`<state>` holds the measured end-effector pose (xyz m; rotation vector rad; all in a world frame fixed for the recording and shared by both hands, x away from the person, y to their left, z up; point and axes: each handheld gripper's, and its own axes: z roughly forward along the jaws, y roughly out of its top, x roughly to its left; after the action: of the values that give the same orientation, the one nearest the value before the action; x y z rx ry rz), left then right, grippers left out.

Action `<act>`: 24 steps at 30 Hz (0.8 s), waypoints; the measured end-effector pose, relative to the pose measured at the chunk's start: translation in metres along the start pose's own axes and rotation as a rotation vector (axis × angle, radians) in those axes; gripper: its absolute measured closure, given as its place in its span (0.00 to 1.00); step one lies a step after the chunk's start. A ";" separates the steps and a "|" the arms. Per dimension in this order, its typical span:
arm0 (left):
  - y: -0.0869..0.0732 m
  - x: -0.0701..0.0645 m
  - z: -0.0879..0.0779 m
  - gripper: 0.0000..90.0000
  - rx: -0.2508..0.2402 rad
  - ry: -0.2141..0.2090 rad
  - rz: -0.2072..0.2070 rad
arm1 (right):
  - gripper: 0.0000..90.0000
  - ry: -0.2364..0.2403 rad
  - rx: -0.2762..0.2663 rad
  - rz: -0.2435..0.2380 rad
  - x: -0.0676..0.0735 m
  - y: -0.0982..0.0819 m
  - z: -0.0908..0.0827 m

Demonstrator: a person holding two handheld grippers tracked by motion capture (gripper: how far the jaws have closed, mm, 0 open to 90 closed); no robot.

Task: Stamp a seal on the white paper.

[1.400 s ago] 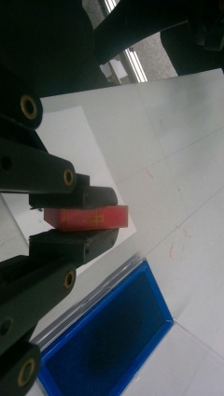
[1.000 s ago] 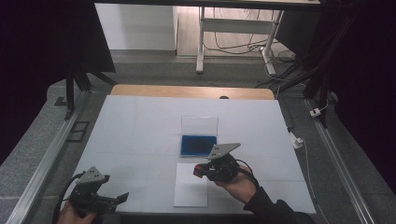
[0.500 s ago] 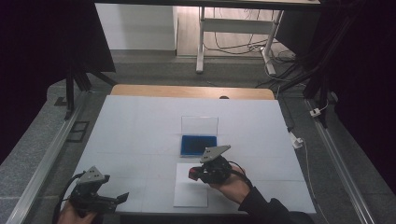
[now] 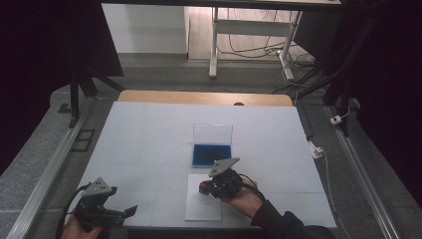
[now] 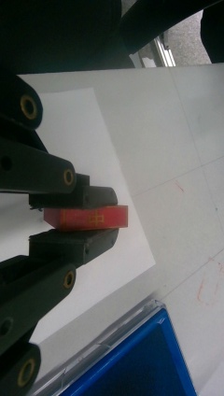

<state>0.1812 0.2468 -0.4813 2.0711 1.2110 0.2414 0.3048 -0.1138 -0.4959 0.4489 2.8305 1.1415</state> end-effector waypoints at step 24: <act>0.000 0.000 0.000 0.04 0.003 0.003 0.001 | 0.89 0.031 0.010 0.017 -0.003 -0.006 0.010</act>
<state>0.1812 0.2462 -0.4814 2.0747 1.2133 0.2433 0.3079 -0.1127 -0.5075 0.4606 2.8657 1.1477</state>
